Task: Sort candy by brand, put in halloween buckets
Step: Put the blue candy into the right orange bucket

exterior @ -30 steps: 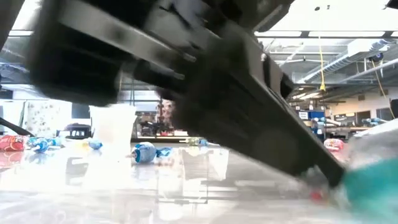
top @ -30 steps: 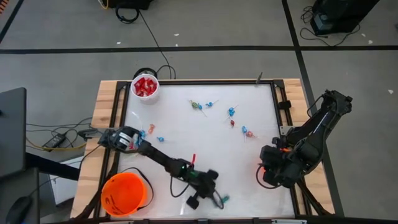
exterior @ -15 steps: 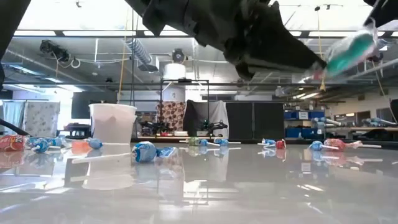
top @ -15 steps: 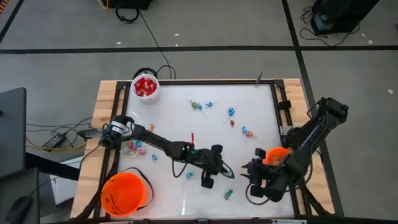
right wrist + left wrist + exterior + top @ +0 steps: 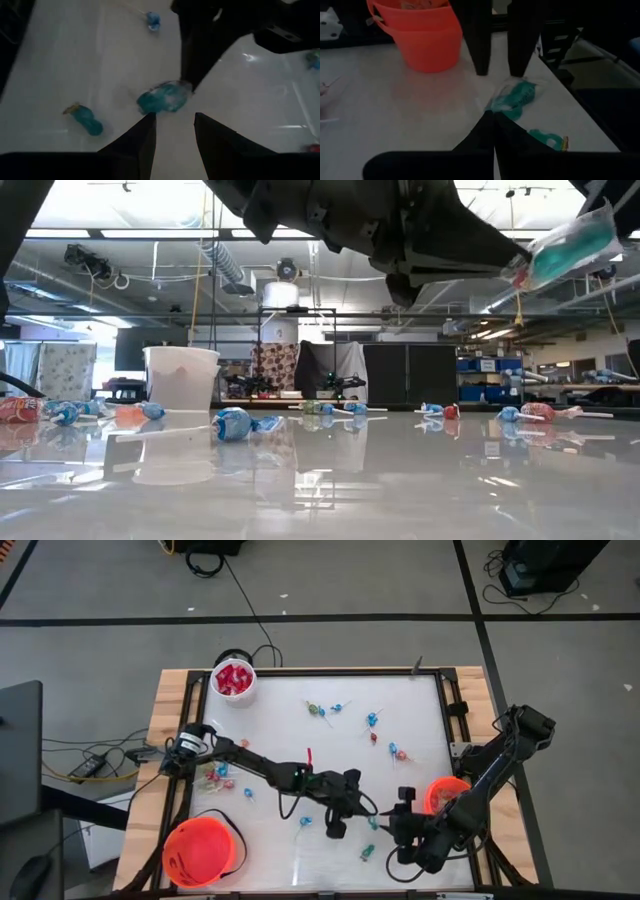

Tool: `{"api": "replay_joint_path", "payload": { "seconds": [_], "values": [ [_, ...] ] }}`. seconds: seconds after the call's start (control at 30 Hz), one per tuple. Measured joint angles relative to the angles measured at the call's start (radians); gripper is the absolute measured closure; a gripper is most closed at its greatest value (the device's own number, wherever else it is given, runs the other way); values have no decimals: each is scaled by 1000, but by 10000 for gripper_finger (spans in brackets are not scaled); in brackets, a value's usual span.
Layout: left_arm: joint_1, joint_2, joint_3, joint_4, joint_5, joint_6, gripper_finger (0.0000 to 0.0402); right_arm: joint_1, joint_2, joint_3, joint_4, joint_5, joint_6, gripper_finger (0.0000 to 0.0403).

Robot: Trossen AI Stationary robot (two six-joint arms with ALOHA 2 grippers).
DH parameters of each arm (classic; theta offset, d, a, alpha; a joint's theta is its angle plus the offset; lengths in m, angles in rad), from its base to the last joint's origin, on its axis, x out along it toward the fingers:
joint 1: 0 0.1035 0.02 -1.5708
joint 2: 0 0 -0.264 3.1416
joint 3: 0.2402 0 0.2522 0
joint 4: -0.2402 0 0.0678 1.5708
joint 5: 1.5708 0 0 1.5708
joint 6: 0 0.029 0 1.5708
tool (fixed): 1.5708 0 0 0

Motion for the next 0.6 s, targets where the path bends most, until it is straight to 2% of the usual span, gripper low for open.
{"api": "replay_joint_path", "payload": {
  "seconds": [0.33, 0.6],
  "values": [
    [22, 0, 0, 1, -9, -49, 394, 2, -5, 0, 45, -17, -14, 260],
    [22, 0, 0, 31, 29, -64, 394, -7, -2, 0, 47, 44, -14, 268]
  ]
}}
